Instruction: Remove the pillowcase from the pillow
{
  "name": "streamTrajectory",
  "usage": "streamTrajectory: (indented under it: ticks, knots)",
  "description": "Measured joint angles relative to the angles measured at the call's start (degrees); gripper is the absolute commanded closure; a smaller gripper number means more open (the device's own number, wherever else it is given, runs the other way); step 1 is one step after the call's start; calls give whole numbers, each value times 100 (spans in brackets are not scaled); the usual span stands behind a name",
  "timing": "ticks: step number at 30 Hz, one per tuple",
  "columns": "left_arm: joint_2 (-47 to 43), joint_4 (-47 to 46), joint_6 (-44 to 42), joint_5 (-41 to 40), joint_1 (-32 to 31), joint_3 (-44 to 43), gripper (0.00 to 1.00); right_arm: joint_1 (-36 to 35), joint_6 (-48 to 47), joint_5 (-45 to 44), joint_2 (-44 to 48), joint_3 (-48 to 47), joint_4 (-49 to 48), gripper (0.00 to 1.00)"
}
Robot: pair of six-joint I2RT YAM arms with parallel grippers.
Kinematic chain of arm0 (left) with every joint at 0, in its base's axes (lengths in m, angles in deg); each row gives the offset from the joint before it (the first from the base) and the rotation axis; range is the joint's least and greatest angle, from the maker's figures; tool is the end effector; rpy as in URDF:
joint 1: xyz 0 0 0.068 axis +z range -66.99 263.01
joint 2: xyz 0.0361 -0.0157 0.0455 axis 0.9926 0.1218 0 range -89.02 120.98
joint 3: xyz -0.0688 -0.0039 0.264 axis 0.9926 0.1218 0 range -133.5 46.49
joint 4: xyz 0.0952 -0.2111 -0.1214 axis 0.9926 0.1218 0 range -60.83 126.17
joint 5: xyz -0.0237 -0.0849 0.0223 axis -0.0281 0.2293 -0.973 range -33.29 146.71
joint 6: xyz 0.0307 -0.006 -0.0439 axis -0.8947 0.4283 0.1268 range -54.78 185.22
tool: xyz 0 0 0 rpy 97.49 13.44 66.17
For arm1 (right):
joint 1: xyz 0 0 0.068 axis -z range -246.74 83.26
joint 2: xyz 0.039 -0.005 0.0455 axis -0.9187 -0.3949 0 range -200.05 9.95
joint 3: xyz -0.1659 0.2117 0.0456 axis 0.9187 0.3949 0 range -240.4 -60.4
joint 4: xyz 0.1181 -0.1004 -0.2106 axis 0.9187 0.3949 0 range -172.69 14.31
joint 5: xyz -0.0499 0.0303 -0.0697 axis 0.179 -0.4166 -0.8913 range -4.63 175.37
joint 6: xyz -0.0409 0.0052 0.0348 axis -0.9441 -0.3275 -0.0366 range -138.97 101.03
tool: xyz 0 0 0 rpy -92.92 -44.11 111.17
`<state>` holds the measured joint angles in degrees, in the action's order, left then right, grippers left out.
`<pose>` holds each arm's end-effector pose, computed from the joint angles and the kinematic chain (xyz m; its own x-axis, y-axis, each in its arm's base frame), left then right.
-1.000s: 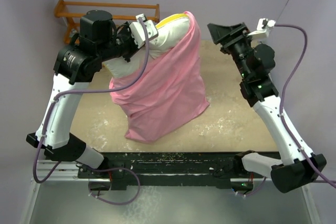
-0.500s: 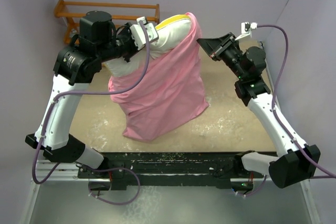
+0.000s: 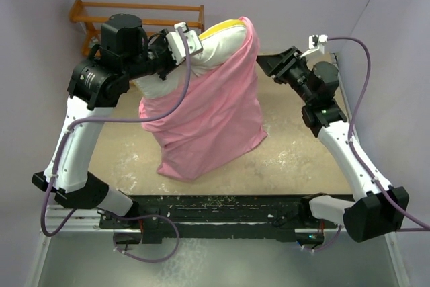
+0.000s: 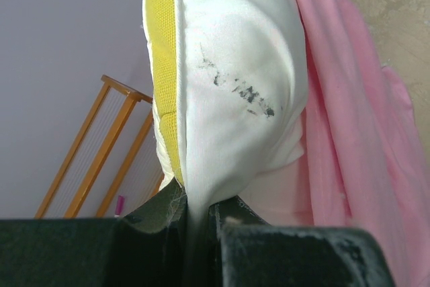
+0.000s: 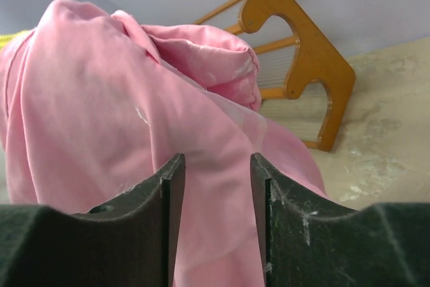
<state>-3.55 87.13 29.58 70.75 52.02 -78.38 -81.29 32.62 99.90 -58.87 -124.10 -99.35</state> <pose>0.2127 -0.1378 0.5441 0.1842 0.5488 -0.8154 0.7251 0.4842 0.4897 0.2691 0.0791 0.4193 -0.2566 0.7171 -0.6481 -0.4507 0.5044 0.7365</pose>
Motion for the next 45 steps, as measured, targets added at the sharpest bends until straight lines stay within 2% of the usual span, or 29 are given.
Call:
streamTrajectory:
  ticks: [13,26,27,31,39,45]
  knots:
    - [-74,7,0,57,-31,2,100,0,-817,66,468,42,48,48]
    - [-76,-9,0,-35,-181,22,100,-2,-1029,380,-85,-151,70,70]
    - [-76,-15,0,-50,-186,31,100,-2,-1043,433,-92,-164,81,74]
    - [-76,-52,0,-96,-234,50,100,0,-994,645,-92,-164,79,100]
    - [-76,-87,-22,-184,-284,61,100,79,-903,450,-83,-63,98,100]
    - [-76,-127,-181,-258,-319,48,100,584,-811,149,-85,306,415,100]
